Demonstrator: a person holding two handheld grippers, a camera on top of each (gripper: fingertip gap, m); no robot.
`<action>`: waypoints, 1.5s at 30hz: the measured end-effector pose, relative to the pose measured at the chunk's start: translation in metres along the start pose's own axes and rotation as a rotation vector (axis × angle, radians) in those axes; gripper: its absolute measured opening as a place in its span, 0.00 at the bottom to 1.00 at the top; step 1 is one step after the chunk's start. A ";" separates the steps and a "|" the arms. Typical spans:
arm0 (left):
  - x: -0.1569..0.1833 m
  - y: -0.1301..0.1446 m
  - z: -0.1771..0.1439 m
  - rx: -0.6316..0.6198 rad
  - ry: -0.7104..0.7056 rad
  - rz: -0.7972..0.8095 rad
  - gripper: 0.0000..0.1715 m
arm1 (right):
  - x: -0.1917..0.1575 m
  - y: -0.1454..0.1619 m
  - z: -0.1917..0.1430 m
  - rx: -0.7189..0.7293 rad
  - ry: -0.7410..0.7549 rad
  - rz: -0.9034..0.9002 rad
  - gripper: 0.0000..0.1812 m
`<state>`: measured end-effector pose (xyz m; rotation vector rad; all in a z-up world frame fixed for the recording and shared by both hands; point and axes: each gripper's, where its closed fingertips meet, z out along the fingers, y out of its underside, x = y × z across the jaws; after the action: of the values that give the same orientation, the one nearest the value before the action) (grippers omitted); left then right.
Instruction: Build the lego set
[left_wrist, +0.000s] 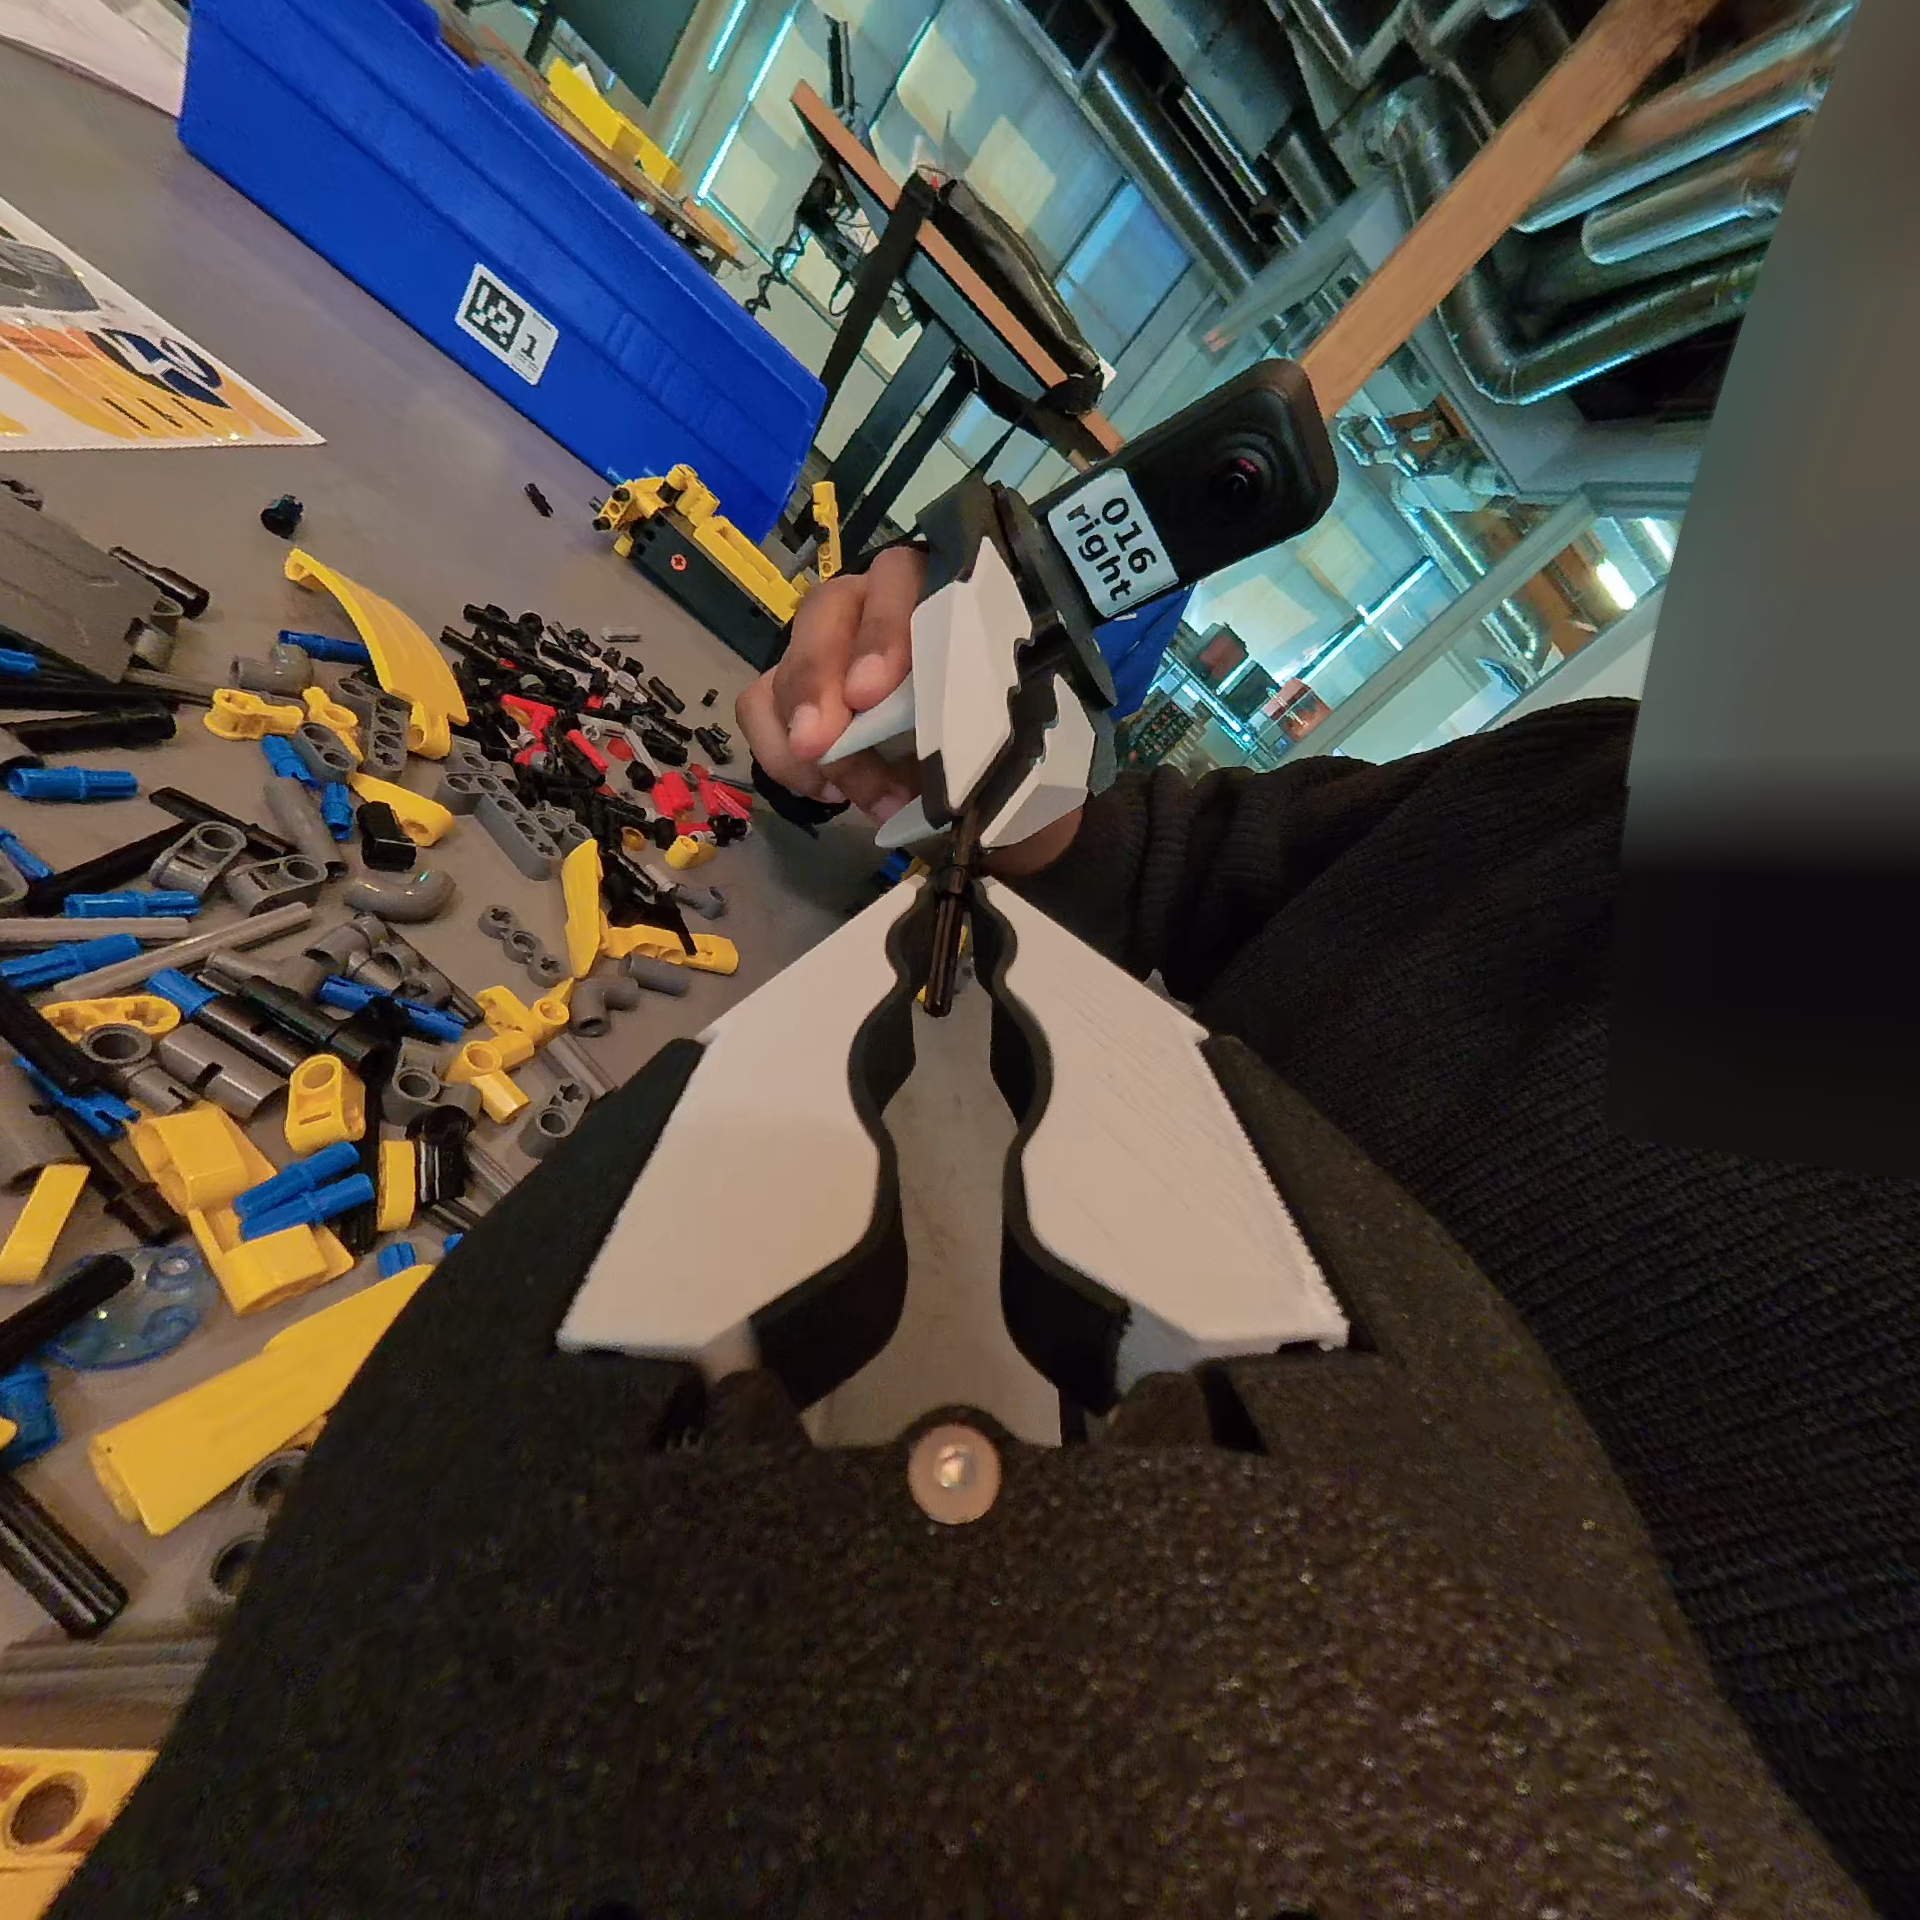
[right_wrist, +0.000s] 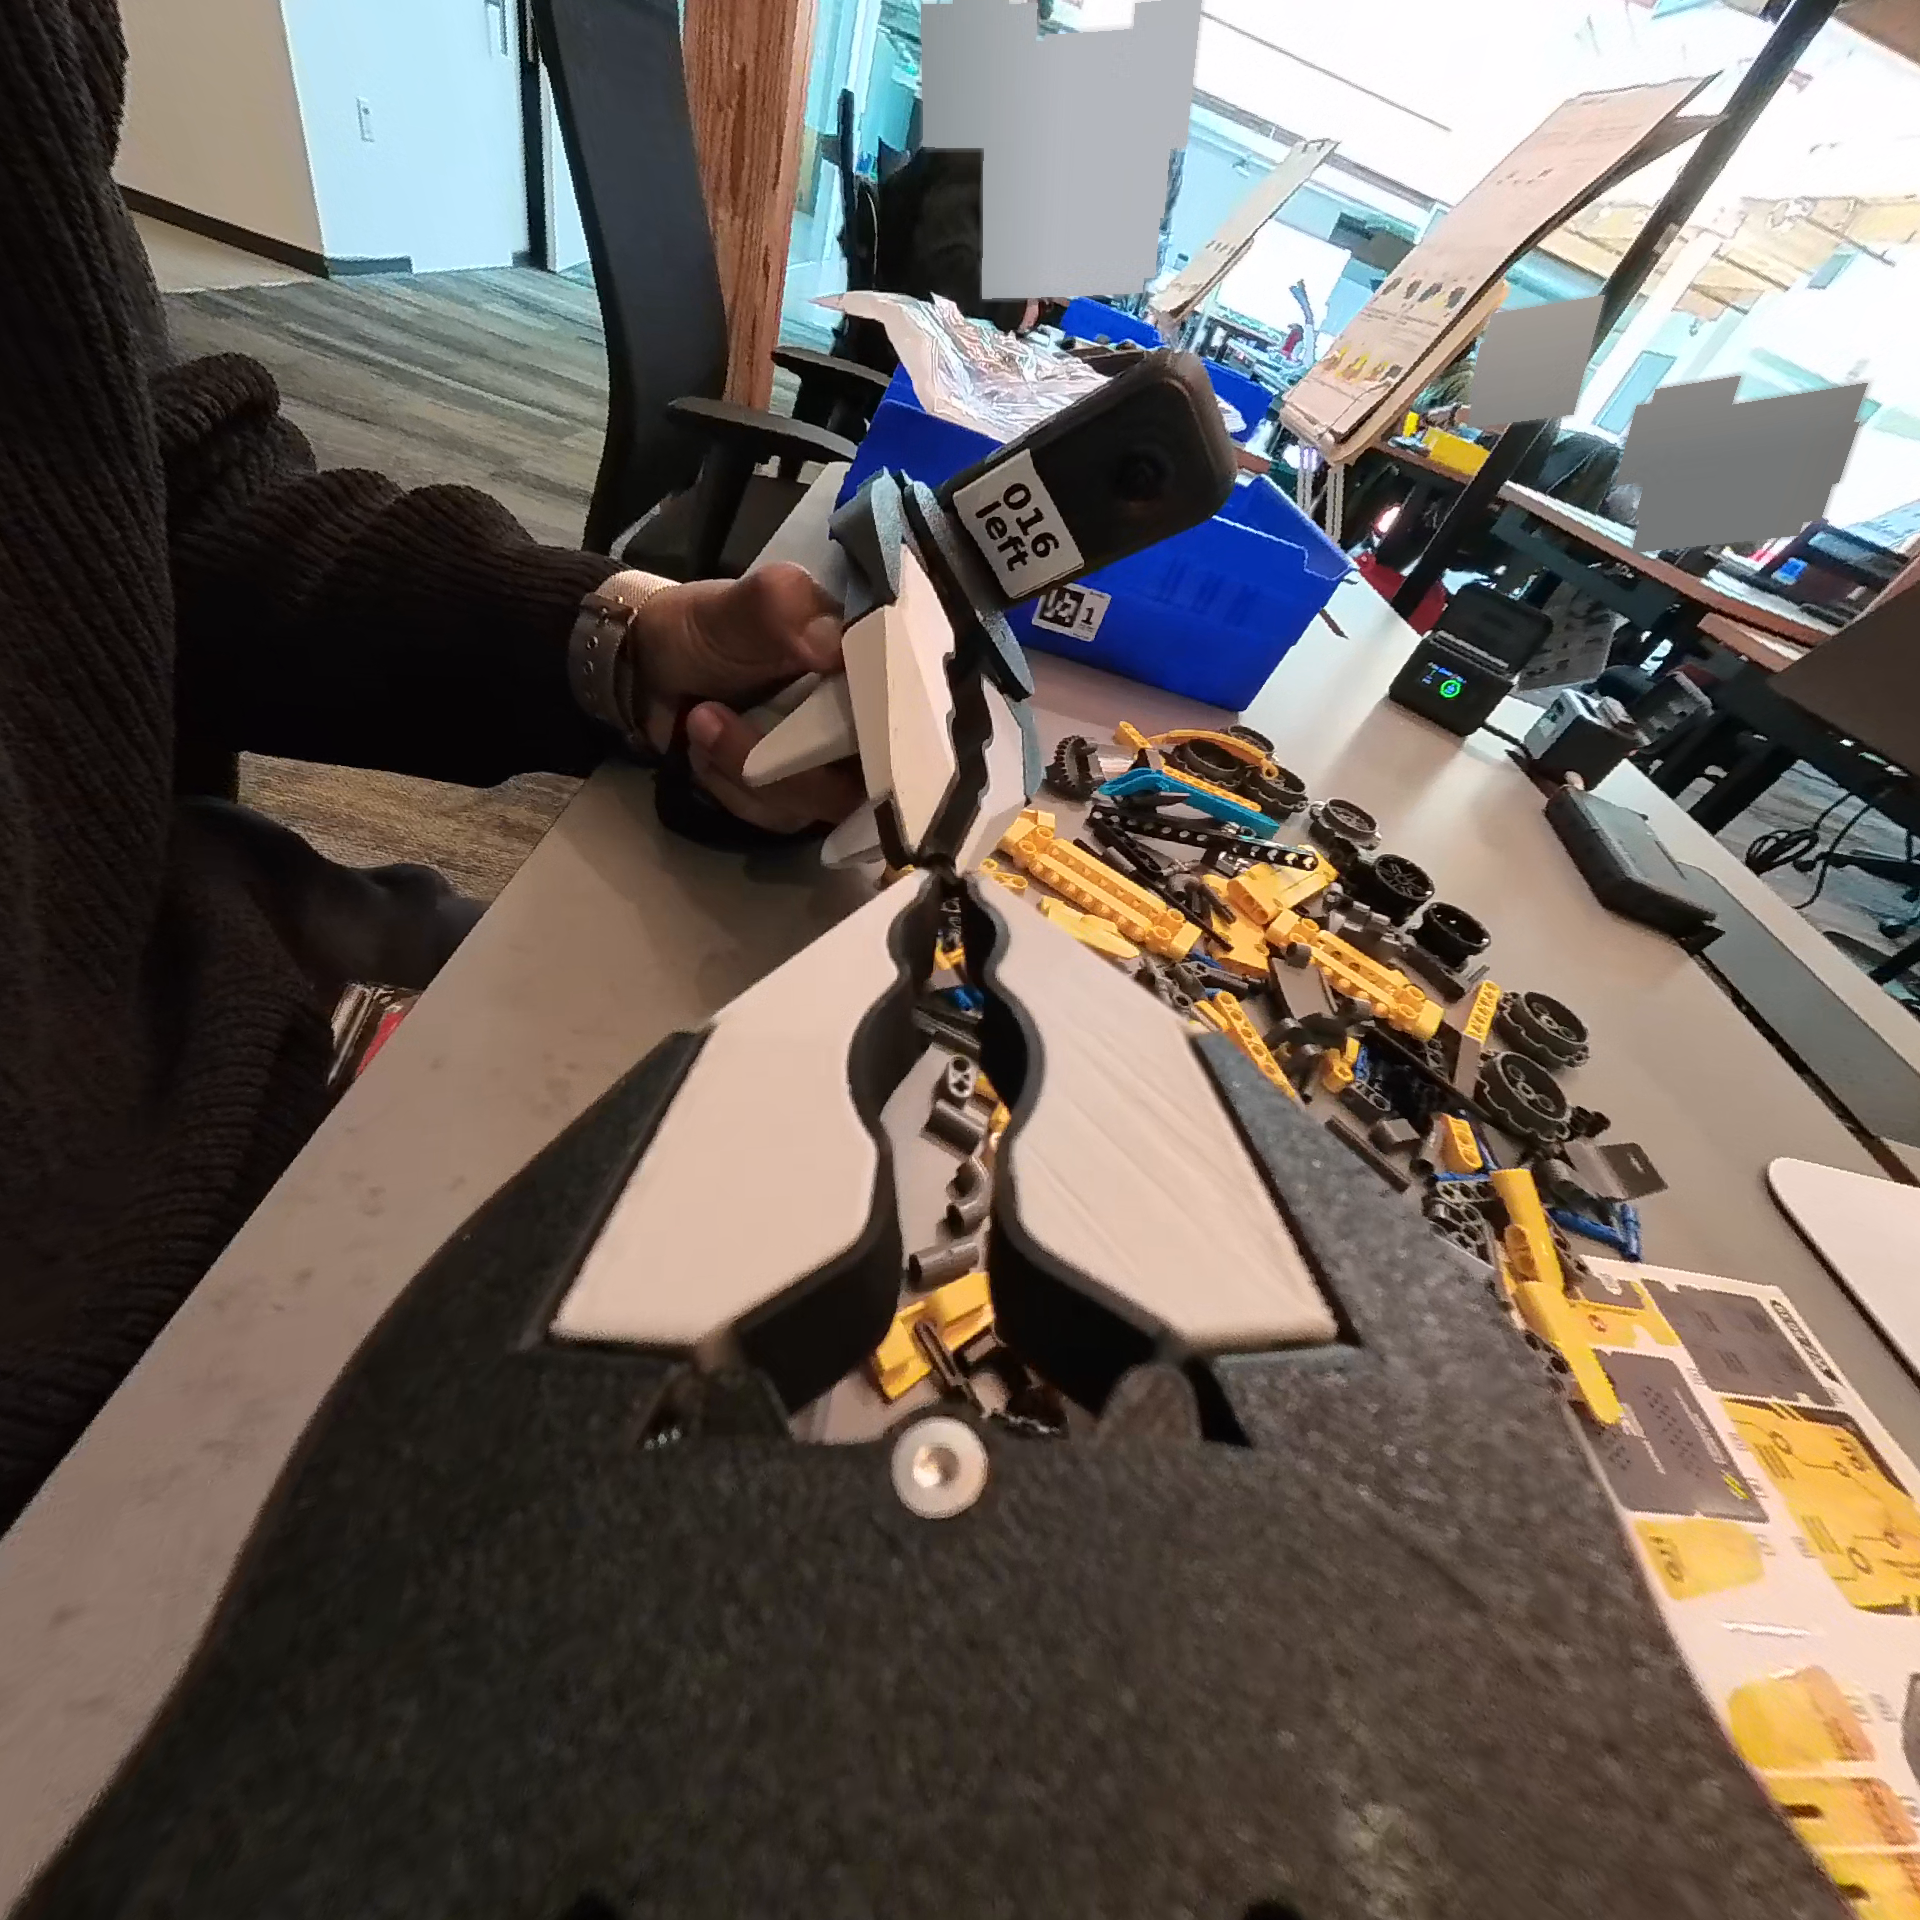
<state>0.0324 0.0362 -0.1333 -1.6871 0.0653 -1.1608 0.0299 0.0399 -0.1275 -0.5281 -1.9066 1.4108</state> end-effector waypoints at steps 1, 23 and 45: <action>0.000 0.000 0.000 -0.001 0.000 -0.002 0.02 | 0.000 0.001 0.000 -0.001 -0.004 0.004 0.02; 0.002 -0.004 0.000 0.026 0.024 -0.004 0.04 | -0.009 0.007 0.004 -0.053 -0.041 -0.046 0.03; 0.006 -0.008 -0.003 0.056 0.067 -0.032 0.03 | 0.001 -0.003 -0.003 0.069 0.055 -0.135 0.04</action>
<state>0.0297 0.0347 -0.1231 -1.6047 0.0476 -1.2323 0.0320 0.0412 -0.1235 -0.3935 -1.8082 1.3562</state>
